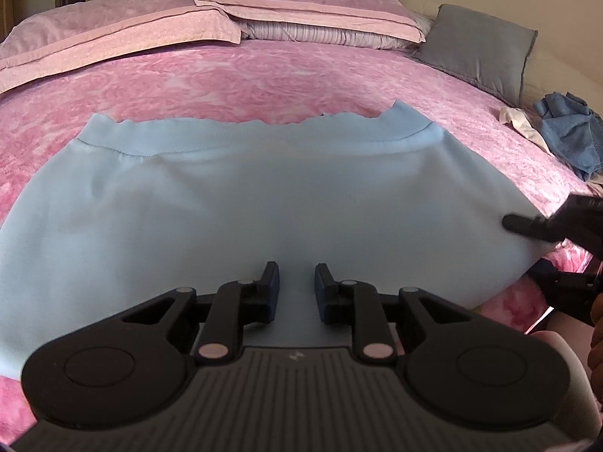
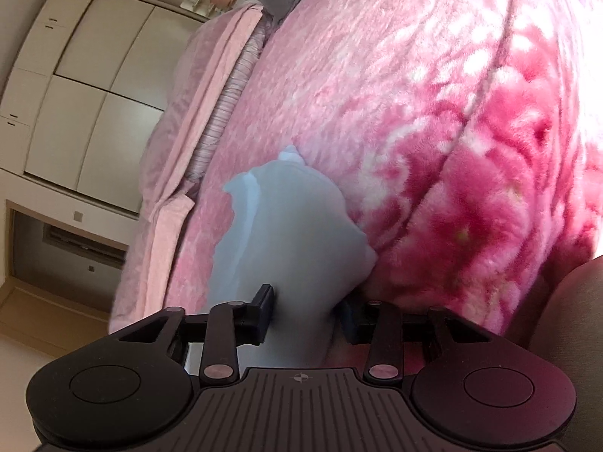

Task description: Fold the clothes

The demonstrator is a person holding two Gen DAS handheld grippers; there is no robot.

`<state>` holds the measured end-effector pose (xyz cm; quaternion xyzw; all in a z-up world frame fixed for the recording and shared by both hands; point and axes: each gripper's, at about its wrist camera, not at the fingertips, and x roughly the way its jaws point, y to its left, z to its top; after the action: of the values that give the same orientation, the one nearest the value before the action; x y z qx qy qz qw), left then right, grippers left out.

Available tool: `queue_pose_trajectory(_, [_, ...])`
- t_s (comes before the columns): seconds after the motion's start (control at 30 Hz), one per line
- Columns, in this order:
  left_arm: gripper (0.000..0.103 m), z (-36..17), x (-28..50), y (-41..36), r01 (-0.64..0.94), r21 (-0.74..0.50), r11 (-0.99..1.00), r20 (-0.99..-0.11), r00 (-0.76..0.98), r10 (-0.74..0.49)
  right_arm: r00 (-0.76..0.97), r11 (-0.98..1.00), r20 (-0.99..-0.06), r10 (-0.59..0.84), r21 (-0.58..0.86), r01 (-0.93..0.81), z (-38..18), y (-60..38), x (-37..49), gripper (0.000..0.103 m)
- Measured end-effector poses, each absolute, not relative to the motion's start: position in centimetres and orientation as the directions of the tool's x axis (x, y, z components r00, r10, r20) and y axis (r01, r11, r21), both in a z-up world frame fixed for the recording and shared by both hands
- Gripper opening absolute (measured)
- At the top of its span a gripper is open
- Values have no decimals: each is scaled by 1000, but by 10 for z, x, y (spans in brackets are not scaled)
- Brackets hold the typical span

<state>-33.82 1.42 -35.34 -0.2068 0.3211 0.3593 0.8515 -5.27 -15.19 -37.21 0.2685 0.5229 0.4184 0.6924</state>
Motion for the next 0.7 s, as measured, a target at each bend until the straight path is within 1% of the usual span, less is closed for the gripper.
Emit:
queue_pose_trajectory(0.03, [18,-352,-341,16,-746,-138,651,-694,542,474,106,516,-511,853,798,-312,-371,-151,-53,28])
queue_pose_trajectory(0.1, [13,-348,-352,22,-764,-172,622,-691,544,476,114,540,-539,834,759,-363,-366,-146,-56,23])
queue_pose_trajectory(0.17, [13,-342,-367,28,-787,-197,585,-685,537,492,136,572,-582,802,680,-459,-357,-136,-64,21])
queue_pose_trajectory(0.23, [11,-336,-393,33,-819,-210,535,-668,519,533,179,597,-627,758,558,-576,-343,-124,-76,21])
queue_pose_trajectory(0.27, [11,-334,-409,38,-835,-229,500,-663,510,548,216,602,-643,735,470,-645,-334,-116,-87,20])
queue_pose_trajectory(0.3, [11,-332,-426,42,-850,-249,464,-658,500,563,259,596,-649,716,373,-711,-325,-108,-100,18])
queue_pose_trajectory(0.33, [10,-330,-442,46,-863,-269,427,-654,489,577,313,570,-629,711,255,-781,-315,-99,-118,18])
queue_pose_trajectory(0.37, [9,-330,-457,49,-871,-293,395,-651,484,585,362,535,-600,713,134,-834,-307,-90,-137,16])
queue_pose_trajectory(0.43, [8,-334,-485,54,-874,-349,338,-648,486,587,419,438,-513,749,-91,-895,-294,-75,-179,16])
queue_pose_trajectory(0.53, [7,-339,-524,62,-865,-432,257,-640,494,588,348,222,-422,837,-319,-921,-287,-57,-246,15])
queue_pose_trajectory(0.57, [7,-342,-533,63,-853,-464,239,-632,508,585,301,143,-415,859,-372,-917,-292,-52,-269,15])
queue_pose_trajectory(0.63, [7,-345,-546,65,-830,-515,216,-618,534,577,220,3,-434,874,-448,-894,-308,-45,-308,15])
queue_pose_trajectory(0.67, [7,-346,-550,65,-820,-533,210,-612,544,574,187,-65,-458,869,-481,-875,-322,-42,-327,16])
queue_pose_trajectory(0.7, [7,-346,-552,64,-814,-542,207,-609,551,571,165,-118,-489,857,-498,-859,-335,-38,-340,20])
